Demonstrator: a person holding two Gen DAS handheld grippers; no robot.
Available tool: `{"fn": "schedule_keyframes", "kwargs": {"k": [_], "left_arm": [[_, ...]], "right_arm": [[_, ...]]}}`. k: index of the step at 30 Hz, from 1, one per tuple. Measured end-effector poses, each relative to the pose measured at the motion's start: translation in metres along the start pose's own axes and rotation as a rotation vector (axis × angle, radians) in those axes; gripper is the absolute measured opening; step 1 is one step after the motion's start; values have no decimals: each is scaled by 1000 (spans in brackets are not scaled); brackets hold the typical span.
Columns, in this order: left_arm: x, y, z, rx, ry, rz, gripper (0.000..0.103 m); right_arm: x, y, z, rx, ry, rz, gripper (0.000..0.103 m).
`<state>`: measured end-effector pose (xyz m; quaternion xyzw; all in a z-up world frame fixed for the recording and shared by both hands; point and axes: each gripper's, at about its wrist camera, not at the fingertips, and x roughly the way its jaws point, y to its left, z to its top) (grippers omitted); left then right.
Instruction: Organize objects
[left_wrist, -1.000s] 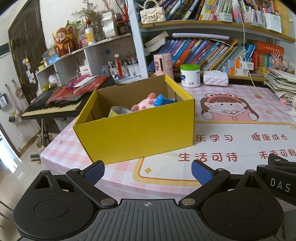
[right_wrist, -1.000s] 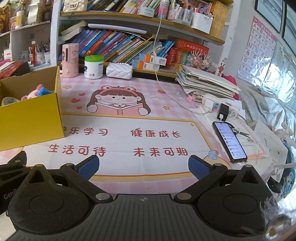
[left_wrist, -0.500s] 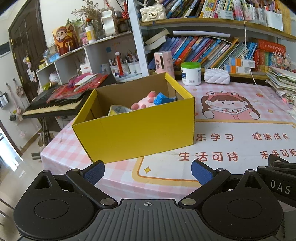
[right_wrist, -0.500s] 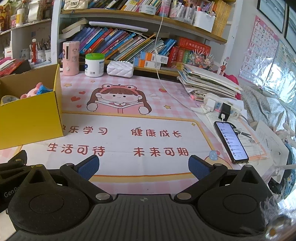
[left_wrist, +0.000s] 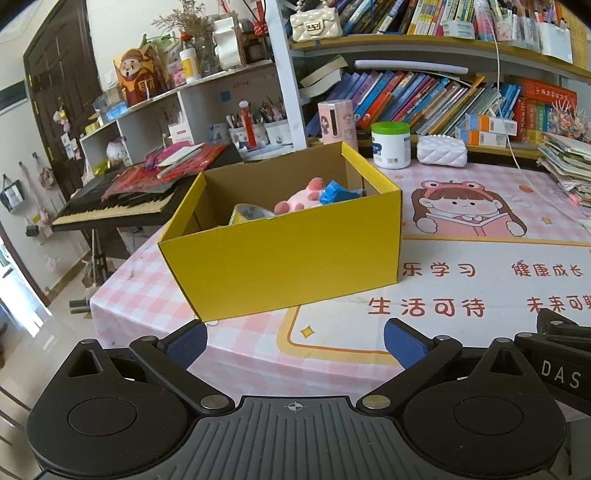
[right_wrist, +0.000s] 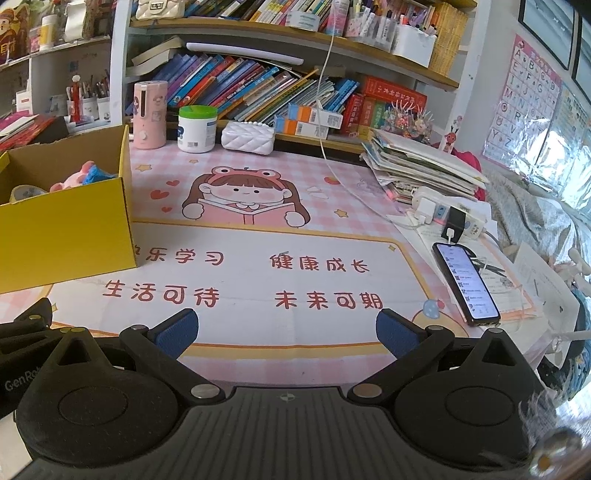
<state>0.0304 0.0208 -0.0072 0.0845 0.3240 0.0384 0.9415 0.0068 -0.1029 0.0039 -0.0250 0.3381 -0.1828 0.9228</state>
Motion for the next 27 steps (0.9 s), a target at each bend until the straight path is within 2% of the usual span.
{"fn": "schedule_keyframes", "kwargs": {"k": [27], "left_arm": [[-8,10,-4,-3,-17,23,103]], "right_arm": [[-9,7,0,-9,-15,12,103]]}}
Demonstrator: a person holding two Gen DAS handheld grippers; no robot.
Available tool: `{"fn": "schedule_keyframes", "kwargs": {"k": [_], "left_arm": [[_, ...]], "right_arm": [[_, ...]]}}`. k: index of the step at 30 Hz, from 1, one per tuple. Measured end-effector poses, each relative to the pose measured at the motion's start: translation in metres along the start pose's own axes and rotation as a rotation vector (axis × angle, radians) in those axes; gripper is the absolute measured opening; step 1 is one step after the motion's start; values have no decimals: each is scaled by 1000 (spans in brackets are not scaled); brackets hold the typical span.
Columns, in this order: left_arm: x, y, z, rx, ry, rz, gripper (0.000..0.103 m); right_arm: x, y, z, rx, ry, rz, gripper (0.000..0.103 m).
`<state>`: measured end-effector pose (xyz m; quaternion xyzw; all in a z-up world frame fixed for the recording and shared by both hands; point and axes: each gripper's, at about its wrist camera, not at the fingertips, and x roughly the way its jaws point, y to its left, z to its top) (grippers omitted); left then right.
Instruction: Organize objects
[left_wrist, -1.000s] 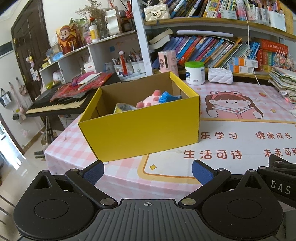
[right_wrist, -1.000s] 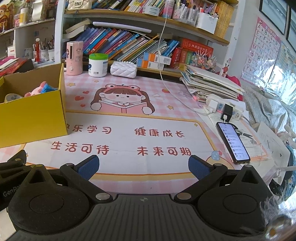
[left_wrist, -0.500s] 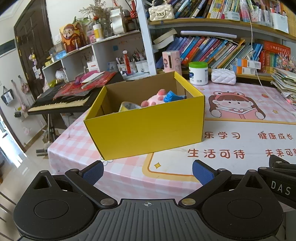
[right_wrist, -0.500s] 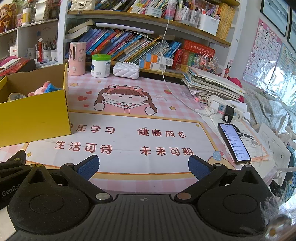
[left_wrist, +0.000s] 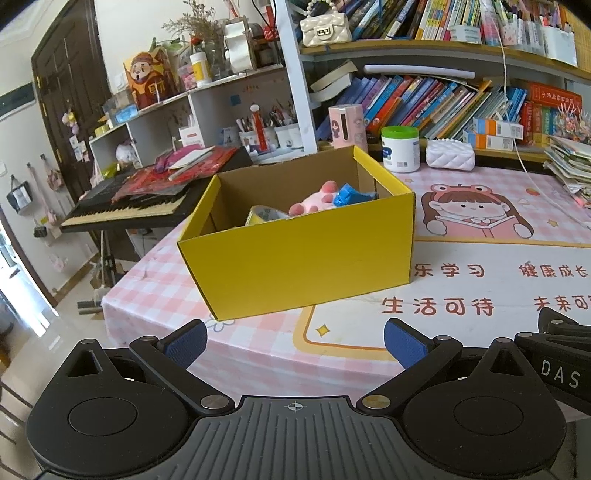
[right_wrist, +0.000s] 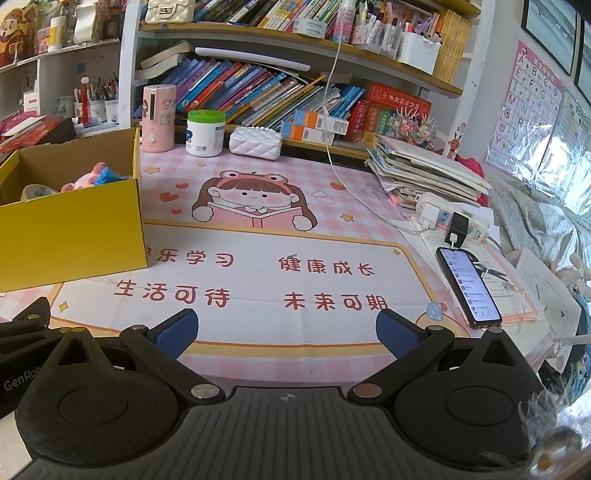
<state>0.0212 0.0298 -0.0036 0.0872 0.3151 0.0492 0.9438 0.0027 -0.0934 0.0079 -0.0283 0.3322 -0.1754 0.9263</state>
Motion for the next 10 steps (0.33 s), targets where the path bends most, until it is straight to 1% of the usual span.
{"fn": "schedule_keyframes", "kwargs": {"k": [4,10], "left_arm": [[1,4,-1,-19,13,-21,103],[1,4,-1,-22,14,-23,103]], "right_arm": [[0,0,0,-1,3,-2,103],[-1,1,-1,-1,0,-2,103]]}}
